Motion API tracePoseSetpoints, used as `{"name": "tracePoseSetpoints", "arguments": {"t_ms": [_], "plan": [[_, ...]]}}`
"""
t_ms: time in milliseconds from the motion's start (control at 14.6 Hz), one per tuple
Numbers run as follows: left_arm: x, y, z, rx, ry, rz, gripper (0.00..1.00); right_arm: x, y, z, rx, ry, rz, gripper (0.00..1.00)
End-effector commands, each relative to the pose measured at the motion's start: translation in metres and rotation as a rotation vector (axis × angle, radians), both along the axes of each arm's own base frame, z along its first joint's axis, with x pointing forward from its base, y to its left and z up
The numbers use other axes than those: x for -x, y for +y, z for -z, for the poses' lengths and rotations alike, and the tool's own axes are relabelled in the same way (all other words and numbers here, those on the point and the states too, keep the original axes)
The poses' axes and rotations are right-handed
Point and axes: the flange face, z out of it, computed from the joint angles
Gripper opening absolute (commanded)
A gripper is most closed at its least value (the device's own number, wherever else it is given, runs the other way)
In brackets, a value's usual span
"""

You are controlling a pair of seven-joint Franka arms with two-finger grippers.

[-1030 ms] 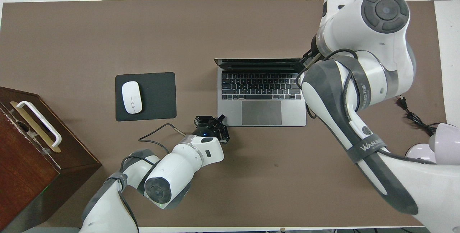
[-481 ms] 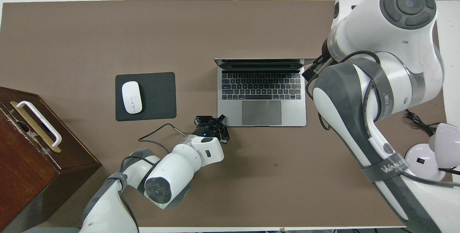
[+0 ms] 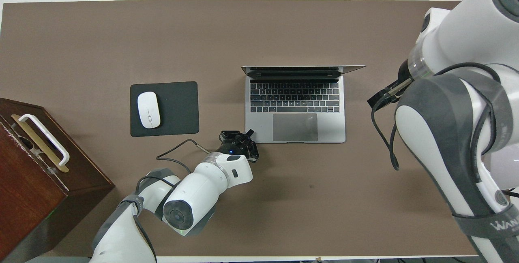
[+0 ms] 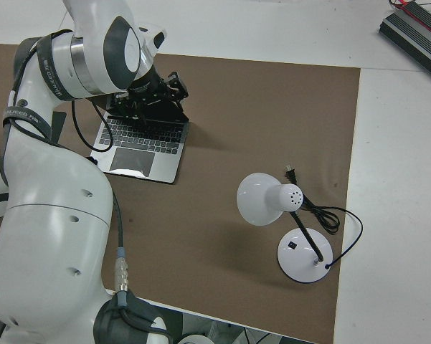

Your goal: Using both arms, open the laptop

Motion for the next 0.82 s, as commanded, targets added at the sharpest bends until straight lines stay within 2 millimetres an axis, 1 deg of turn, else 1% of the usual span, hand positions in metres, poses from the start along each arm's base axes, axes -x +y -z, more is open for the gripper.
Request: {"name": "tracePoseSetpoints", "arguments": {"t_ms": [0, 137, 206, 343, 481, 687, 755], "plan": [[-0.002, 0.003, 0.021, -0.029, 0.011, 0.016, 0.00, 0.020, -0.011, -0.008, -0.015, 0.012, 0.089, 1.00], [-0.002, 0.003, 0.021, -0.028, 0.011, 0.015, 0.00, 0.029, -0.020, -0.019, -0.007, 0.029, 0.106, 1.00], [-0.002, 0.003, 0.021, -0.028, 0.011, 0.015, 0.00, 0.030, -0.022, -0.019, -0.005, 0.035, 0.113, 1.00], [-0.003, 0.003, 0.020, -0.026, 0.011, 0.013, 0.00, 0.030, -0.028, -0.014, -0.005, 0.042, 0.114, 1.00], [-0.003, 0.003, 0.020, -0.024, 0.012, 0.010, 0.00, 0.027, -0.037, -0.021, -0.008, 0.025, 0.132, 1.00], [-0.003, 0.003, 0.020, -0.022, 0.014, 0.006, 0.00, 0.024, -0.055, -0.020, -0.009, 0.023, 0.165, 1.00], [-0.004, 0.003, 0.020, -0.019, 0.015, 0.002, 0.00, 0.024, -0.058, -0.020, -0.008, 0.025, 0.171, 1.00]]}}
